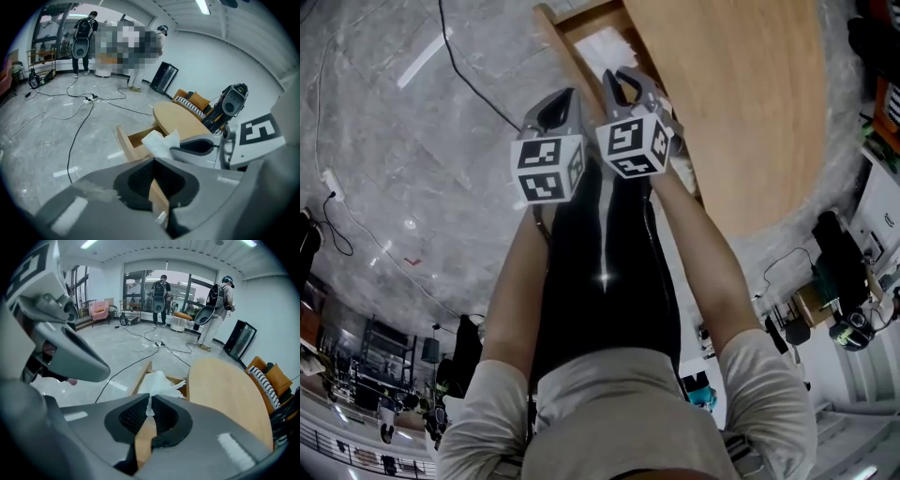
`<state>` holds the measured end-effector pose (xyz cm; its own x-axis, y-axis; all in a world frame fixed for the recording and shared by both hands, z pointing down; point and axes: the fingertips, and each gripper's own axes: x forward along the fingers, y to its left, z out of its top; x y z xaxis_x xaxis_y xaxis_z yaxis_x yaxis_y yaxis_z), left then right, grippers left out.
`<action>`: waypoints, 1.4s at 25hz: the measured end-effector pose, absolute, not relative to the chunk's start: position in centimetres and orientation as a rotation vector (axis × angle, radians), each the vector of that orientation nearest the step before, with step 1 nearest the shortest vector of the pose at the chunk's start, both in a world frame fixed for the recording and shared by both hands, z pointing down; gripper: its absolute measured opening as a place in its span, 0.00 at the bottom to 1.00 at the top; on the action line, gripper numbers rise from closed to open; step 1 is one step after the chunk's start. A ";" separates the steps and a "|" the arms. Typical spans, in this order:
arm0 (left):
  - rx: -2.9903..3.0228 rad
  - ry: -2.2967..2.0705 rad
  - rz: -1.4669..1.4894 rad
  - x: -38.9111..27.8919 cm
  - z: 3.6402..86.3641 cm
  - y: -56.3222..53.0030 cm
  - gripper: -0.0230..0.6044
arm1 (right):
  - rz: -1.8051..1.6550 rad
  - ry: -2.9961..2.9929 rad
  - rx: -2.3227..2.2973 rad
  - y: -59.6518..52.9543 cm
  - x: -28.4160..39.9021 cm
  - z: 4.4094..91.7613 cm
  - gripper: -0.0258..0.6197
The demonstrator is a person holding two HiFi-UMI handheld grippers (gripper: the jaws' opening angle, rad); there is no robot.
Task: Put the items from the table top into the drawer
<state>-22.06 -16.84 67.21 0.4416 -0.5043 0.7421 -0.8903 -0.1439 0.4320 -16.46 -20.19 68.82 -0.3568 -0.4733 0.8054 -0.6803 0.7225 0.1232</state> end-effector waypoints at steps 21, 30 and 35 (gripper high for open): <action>1.709 -1.256 0.470 -24.4 68.4 -14.8 0.07 | 0.333 -1.983 0.814 -23.3 -19.9 74.9 0.08; 1.683 -1.304 0.390 -24.6 64.8 -14.7 0.07 | 0.408 -2.031 0.730 -23.2 -20.2 73.6 0.31; 1.675 -1.349 0.348 -24.4 62.2 -14.4 0.07 | 0.376 -2.070 0.757 -22.8 -19.6 69.1 0.31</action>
<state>-24.41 -14.41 62.15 0.3574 -0.6168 0.7013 -0.8791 0.0314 0.4756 -19.64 -22.76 69.14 -0.4316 -0.3746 0.8206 -0.6390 0.7690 0.0149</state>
